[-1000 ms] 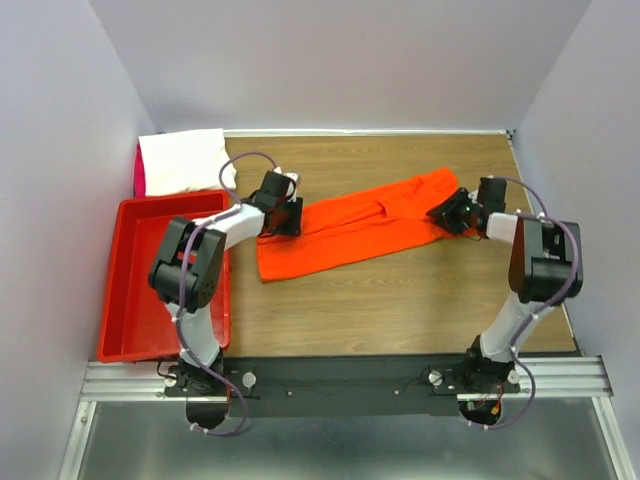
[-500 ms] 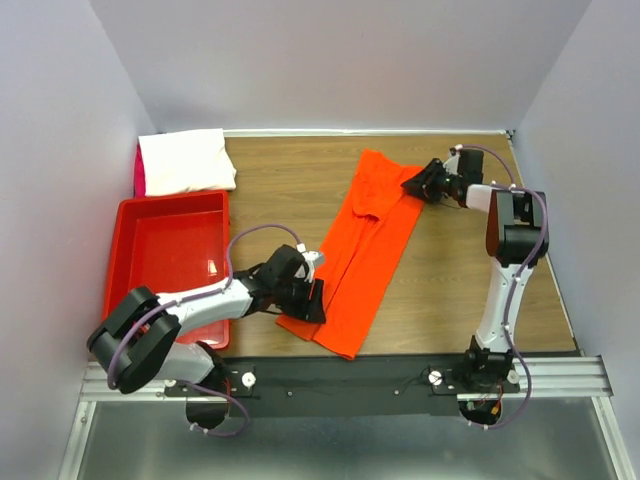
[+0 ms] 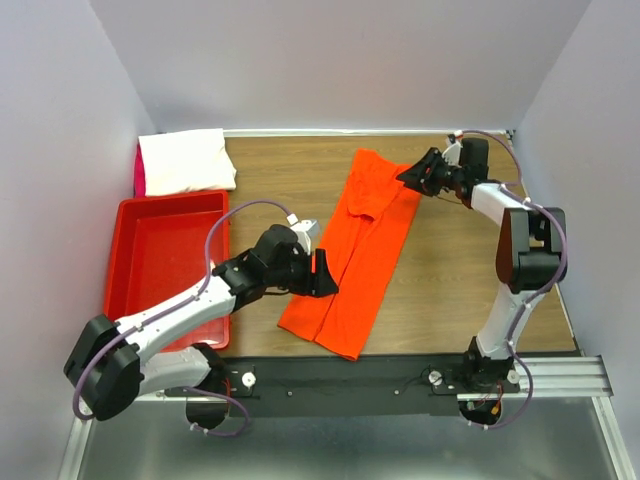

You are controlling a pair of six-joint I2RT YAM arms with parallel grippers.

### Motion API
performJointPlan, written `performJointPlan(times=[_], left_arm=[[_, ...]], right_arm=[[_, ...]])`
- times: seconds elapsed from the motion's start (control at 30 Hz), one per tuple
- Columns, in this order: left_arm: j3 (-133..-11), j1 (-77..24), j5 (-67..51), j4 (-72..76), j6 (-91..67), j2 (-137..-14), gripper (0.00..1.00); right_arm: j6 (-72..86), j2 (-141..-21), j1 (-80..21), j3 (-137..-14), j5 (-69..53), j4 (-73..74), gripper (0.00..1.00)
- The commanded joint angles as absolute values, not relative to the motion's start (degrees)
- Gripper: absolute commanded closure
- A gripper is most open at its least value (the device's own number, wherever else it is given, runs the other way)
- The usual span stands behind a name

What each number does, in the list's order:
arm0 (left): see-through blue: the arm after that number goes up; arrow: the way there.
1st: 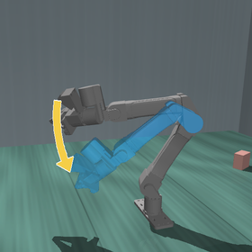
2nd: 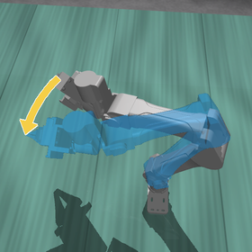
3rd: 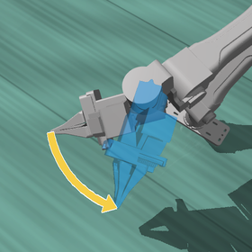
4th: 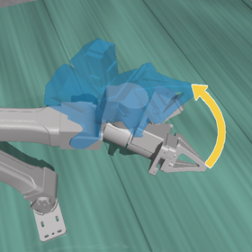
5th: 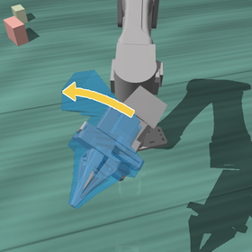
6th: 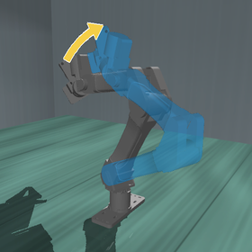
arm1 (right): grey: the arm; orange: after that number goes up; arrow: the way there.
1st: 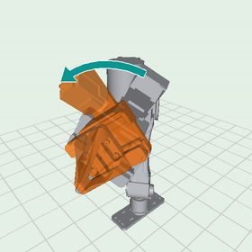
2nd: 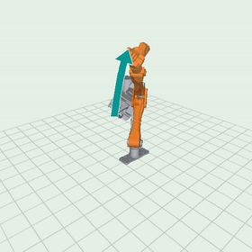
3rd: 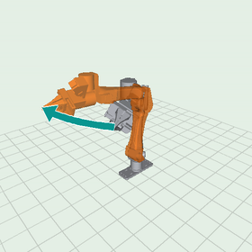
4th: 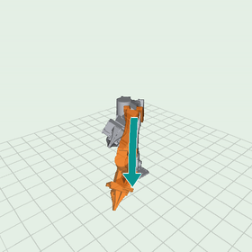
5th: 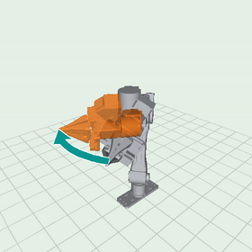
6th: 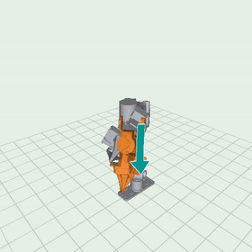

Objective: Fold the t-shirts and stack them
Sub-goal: Fold the tshirt

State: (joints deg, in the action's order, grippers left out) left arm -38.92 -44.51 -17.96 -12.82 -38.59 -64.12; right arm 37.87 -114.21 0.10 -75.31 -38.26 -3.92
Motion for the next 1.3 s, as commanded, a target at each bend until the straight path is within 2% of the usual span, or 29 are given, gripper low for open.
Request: performJointPlan(times=[0.0,0.17,0.43,0.57,0.73,0.83,0.97,1.07,1.27], left_arm=[[-40.4,-42.5,-14.6,-14.6,-37.4,-68.7,0.37],[-42.2,-42.2,-12.9,-14.0,-37.0,-69.9,0.38],[-42.5,-40.8,-11.9,-13.8,-37.3,-70.0,0.37],[-42.2,-40.7,-11.7,-14.2,-36.1,-70.3,0.37],[-42.6,-40.7,-11.8,-15.2,-33.8,-72.9,0.37],[-43.6,-40.7,-11.4,-16.1,-32.9,-74.5,0.37],[-44.6,-40.7,-8.2,-17.8,-33.0,-75.8,0.37],[-45.4,-40.6,-5.4,-19.5,-33.1,-75.9,0.37],[-46.1,-40.7,-0.4,-22.9,-33.0,-74.2,0.37]], right_arm=[[37.4,-109.1,-4.2,-69.2,-40.2,-3.6,0.48],[38.1,-111.2,-6.9,-67.4,-41.2,-6.3,0.50],[32.9,-122.2,-6.1,-71.6,-38.9,-6.9,0.51],[29.1,-128.0,-4.7,-78.7,-37.2,-3.4,0.51],[19.9,-136.4,-4.5,-93.1,-30.2,13.9,0.50],[14.8,-138.4,-4.5,-100.0,-24.6,18.2,0.50],[14.1,-132.1,-4.5,-101.0,-23.4,21.6,0.50],[16.8,-125.0,-5.4,-93.8,-19.8,21.6,0.50],[23.5,-104.6,-12.8,-78.5,-0.7,29.7,0.46]])
